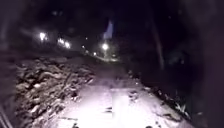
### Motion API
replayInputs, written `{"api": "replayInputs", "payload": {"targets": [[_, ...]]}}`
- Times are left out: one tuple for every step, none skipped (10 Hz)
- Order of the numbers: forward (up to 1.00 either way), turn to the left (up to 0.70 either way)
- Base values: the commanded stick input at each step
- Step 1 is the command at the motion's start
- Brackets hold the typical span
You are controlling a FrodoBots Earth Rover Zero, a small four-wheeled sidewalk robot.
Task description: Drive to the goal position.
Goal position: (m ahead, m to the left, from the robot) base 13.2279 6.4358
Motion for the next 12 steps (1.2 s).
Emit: {"api": "replayInputs", "payload": {"targets": [[0.70,0.00],[0.70,0.00],[0.70,0.00],[0.70,0.00],[0.70,0.00],[0.70,0.00],[0.70,0.00],[0.70,0.00],[0.70,0.00],[0.70,0.00],[0.70,0.00],[0.70,0.00]]}}
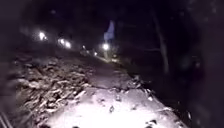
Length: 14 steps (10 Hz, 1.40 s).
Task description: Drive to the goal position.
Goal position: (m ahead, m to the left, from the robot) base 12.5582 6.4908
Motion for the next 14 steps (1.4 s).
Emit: {"api": "replayInputs", "payload": {"targets": [[0.70,0.00],[0.70,0.00],[0.70,0.00],[0.70,0.00],[0.70,0.00],[0.70,0.00],[0.70,0.00],[0.70,0.00],[0.70,0.00],[0.70,0.00],[0.70,0.00],[0.70,0.00],[0.70,0.00],[0.70,0.00]]}}
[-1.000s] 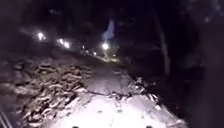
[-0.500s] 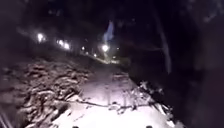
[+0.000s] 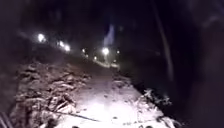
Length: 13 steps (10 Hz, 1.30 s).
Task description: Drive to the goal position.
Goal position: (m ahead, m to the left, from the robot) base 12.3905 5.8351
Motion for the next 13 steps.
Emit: {"api": "replayInputs", "payload": {"targets": [[0.70,0.00],[0.70,0.00],[0.70,0.00],[0.70,0.00],[0.70,0.00],[0.70,0.00],[0.70,0.00],[0.70,0.12],[0.70,0.24],[0.70,0.32],[0.70,0.12],[0.70,0.00],[0.70,0.00]]}}
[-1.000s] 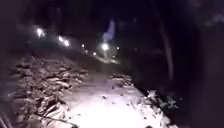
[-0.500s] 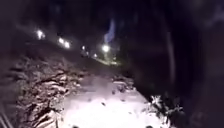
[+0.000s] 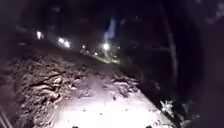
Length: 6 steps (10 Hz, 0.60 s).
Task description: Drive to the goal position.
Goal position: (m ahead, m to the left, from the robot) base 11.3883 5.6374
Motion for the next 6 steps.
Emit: {"api": "replayInputs", "payload": {"targets": [[0.70,0.03],[0.70,0.18],[0.70,0.34],[0.70,0.35],[0.70,0.35],[0.70,0.35]]}}
